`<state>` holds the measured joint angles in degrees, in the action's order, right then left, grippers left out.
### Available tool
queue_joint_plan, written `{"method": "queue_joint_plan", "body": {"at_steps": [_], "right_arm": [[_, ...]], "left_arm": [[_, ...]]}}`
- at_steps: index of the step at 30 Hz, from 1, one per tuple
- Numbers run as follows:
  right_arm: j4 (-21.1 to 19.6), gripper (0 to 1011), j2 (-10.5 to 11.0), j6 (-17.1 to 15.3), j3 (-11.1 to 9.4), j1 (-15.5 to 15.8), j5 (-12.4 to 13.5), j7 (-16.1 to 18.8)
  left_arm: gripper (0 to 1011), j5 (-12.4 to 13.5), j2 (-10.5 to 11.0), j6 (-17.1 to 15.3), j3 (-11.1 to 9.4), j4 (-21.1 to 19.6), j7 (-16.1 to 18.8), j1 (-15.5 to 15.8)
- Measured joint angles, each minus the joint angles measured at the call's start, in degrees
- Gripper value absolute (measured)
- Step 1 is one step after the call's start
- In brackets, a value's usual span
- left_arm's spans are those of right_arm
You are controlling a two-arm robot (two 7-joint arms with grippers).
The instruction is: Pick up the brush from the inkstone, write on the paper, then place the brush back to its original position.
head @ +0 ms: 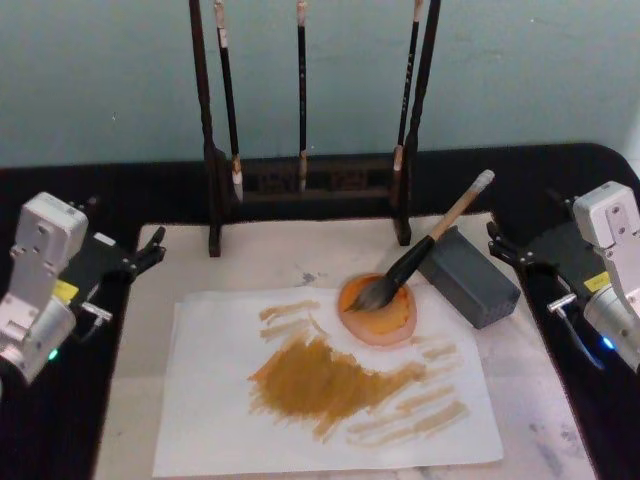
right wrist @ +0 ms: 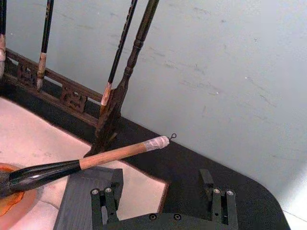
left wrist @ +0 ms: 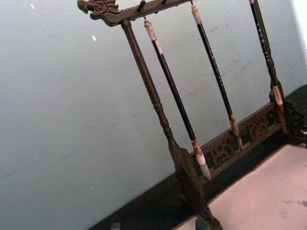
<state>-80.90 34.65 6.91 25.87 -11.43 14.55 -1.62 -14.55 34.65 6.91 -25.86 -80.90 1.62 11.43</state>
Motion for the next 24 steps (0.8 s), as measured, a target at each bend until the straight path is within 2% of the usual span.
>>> {"method": "queue_joint_plan", "body": {"at_steps": [10, 13, 19, 21, 22, 24], "right_arm": [[-0.2, 1000, -0.5, -0.4, -0.8, 0.4, -0.1, 0.9], [-0.5, 1000, -0.8, -0.9, -1.7, 0.9, 0.8, 1.8], [-1.7, 1000, -2.1, -3.3, -4.4, 2.2, 6.8, 5.1], [-2.2, 1000, -3.0, -4.9, -6.1, 2.7, 10.4, 6.7], [-2.4, 1000, -3.7, -6.2, -7.2, 3.0, 13.0, 8.0], [-2.6, 1000, -4.4, -7.7, -8.4, 3.2, 15.9, 9.1]], "left_arm": [[1009, 0.0, 0.0, 0.0, 0.0, 0.0, 0.0, 0.0], [1010, 0.0, 0.0, 0.0, 0.0, 0.0, 0.0, 0.0], [1010, 0.0, 0.0, 0.0, 0.0, 0.0, 0.0, 0.0], [1010, 0.0, 0.0, 0.0, 0.0, 0.0, 0.0, 0.0], [1010, 0.0, 0.0, 0.0, 0.0, 0.0, 0.0, 0.0], [1010, 0.0, 0.0, 0.0, 0.0, 0.0, 0.0, 0.0]]}}
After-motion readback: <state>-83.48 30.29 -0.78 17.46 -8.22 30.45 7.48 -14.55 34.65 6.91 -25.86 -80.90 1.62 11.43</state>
